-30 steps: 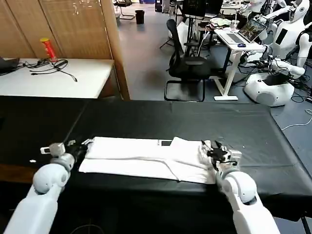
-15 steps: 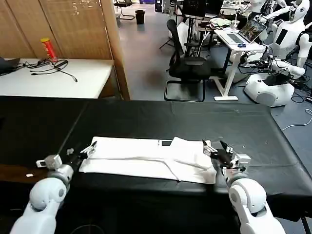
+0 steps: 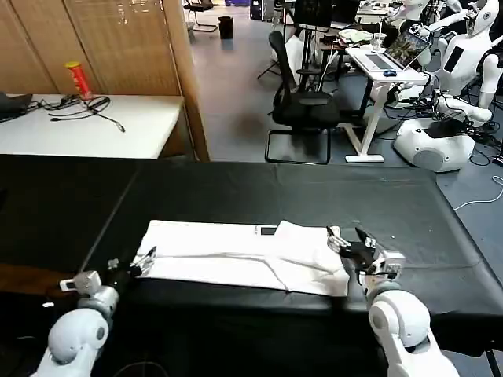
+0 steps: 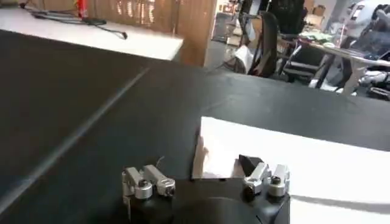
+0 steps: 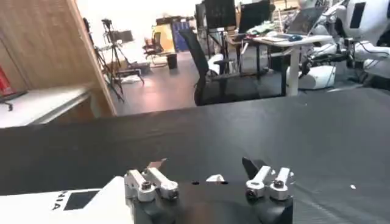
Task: Fold and organize the clothes.
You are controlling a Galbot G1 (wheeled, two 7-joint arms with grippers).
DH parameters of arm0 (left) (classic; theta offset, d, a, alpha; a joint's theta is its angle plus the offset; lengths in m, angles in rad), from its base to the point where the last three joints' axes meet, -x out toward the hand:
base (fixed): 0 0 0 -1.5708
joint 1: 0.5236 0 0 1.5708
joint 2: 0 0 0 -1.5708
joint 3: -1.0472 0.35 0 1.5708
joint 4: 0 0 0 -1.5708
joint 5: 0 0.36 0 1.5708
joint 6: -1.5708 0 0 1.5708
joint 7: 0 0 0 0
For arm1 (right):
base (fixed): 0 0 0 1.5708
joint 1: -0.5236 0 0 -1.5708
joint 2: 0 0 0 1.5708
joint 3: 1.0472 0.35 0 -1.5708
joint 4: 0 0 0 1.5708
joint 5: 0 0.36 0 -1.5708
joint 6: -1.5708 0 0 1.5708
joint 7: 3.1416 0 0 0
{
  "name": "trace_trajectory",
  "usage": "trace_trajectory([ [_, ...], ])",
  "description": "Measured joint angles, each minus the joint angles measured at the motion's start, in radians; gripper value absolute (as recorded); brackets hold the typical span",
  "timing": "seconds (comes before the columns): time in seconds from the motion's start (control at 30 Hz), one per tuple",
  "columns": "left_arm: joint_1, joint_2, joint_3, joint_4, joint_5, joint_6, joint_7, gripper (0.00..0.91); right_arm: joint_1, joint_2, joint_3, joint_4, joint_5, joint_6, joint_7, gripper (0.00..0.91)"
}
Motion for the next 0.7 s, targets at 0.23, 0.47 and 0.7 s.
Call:
trace_trajectory([
  [0.23,-0.012,-0.006,0.005,0.011,0.010,-0.002,0.001,0.809,0.004,0.002,-0.002,-0.006,-0.007,0.002,-0.001,0.878],
  [0.47,-0.018,-0.006,0.008,0.016,0.015,-0.001,0.002,0.644,0.010,0.009,-0.005,-0.012,-0.019,0.006,-0.004,0.878],
  [0.7,-0.019,-0.012,0.019,0.016,0.057,0.000,0.009,0.429,0.010,0.016,-0.008,-0.016,-0.031,0.009,-0.010,0.878],
])
